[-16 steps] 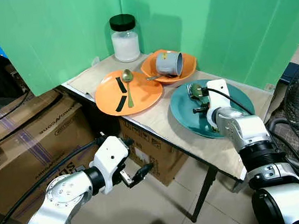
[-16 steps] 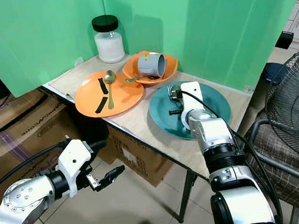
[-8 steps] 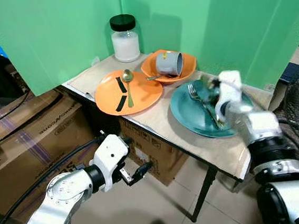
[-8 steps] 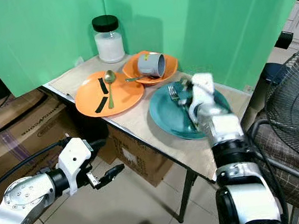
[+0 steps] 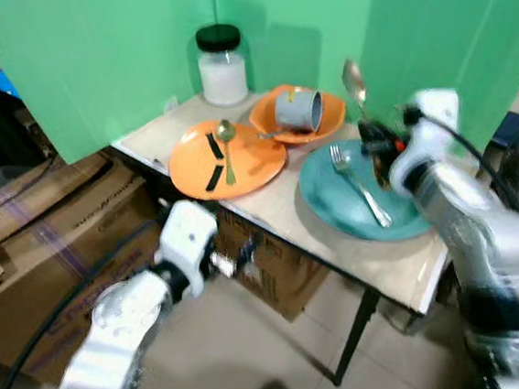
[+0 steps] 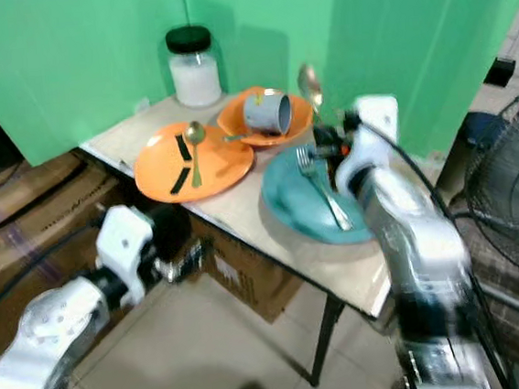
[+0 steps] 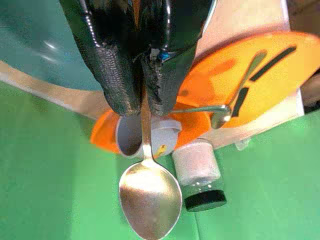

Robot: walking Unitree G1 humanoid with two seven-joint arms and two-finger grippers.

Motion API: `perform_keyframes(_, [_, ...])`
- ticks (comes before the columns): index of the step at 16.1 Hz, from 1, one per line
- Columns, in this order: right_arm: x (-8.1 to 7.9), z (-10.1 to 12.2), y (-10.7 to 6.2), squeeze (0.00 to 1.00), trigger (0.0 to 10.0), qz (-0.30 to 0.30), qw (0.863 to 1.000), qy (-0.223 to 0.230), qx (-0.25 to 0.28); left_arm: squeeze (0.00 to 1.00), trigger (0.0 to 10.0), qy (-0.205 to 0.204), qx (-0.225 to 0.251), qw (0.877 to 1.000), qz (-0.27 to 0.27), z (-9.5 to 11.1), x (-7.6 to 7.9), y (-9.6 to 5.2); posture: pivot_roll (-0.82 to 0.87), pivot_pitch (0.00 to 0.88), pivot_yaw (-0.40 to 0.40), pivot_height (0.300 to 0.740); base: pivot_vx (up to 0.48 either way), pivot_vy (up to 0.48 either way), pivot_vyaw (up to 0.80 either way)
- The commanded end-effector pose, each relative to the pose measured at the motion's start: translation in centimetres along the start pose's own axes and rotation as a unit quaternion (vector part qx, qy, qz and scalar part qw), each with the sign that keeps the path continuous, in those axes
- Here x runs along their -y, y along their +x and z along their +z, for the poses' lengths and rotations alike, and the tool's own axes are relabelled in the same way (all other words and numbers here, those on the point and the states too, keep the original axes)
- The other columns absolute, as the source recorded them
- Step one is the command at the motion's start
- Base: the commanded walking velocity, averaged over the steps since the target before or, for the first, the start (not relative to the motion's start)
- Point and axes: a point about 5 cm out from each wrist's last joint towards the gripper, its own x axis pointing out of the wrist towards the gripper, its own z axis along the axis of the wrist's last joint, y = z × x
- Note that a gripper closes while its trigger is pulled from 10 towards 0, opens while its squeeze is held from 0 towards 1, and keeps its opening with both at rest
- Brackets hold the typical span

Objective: Setting the table

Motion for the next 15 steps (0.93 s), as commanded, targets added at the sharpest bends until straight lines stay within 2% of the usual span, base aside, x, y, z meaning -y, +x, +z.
perform_keyframes(1, [-0.7, 1.1, -1.3, 0.00, 10.0, 0.002, 1.000, -0.015, 0.026, 0.00, 10.0, 0.007, 0.003, 0.999, 0.034, 0.4, -0.2, -0.1, 0.10, 0.000, -0.012, 0.740, 0.000, 0.000, -0.78])
perform_keyframes(2, [-1.0, 1.1, -2.3, 0.00, 10.0, -0.005, 0.999, -0.032, 0.040, 0.00, 10.0, 0.007, 0.015, 0.998, 0.060, 0.6, -0.2, -0.1, 0.09, 0.000, -0.006, 0.740, 0.000, 0.000, -0.79])
perform_keyframes(4, [-0.7, 0.7, -3.6, 0.00, 10.0, -0.041, 0.997, -0.024, 0.053, 0.00, 10.0, 0.004, 0.021, 0.994, 0.111, 0.6, -0.7, 0.1, 0.10, 0.000, -0.016, 0.740, 0.000, 0.000, -0.80])
perform_keyframes(6, [-0.5, 0.2, -4.0, 0.00, 10.0, -0.058, 0.997, -0.017, 0.048, 0.00, 10.0, 0.012, 0.023, 0.992, 0.125, 0.8, -1.0, 0.2, 0.11, 0.000, -0.019, 0.740, 0.000, 0.000, -0.80])
perform_keyframes(7, [-0.8, -0.1, -4.0, 0.00, 10.0, -0.064, 0.996, -0.034, 0.045, 0.00, 10.0, 0.013, 0.030, 0.989, 0.147, 1.1, -1.5, 0.3, 0.11, 0.000, -0.014, 0.740, 0.000, 0.000, -0.80])
perform_keyframes(10, [-1.0, -0.4, -4.1, 0.00, 10.0, -0.079, 0.996, -0.037, 0.035, 0.00, 10.0, 0.004, 0.030, 0.987, 0.160, 1.0, -2.0, 0.8, 0.08, 0.000, 0.014, 0.740, 0.000, 0.000, -0.80])
perform_keyframes(13, [-0.5, -0.9, -4.8, 0.00, 10.0, -0.109, 0.993, -0.028, 0.025, 0.00, 10.0, 0.001, 0.018, 0.987, 0.162, 0.7, -2.1, 1.4, 0.07, 0.000, 0.017, 0.740, 0.000, 0.000, -0.80])
perform_keyframes(15, [0.1, -1.5, -4.7, 0.00, 10.0, -0.125, 0.991, -0.043, 0.014, 0.00, 10.0, -0.015, 0.024, 0.985, 0.171, 0.7, -2.3, 1.0, 0.07, 0.000, 0.018, 0.740, 0.000, 0.000, -0.40])
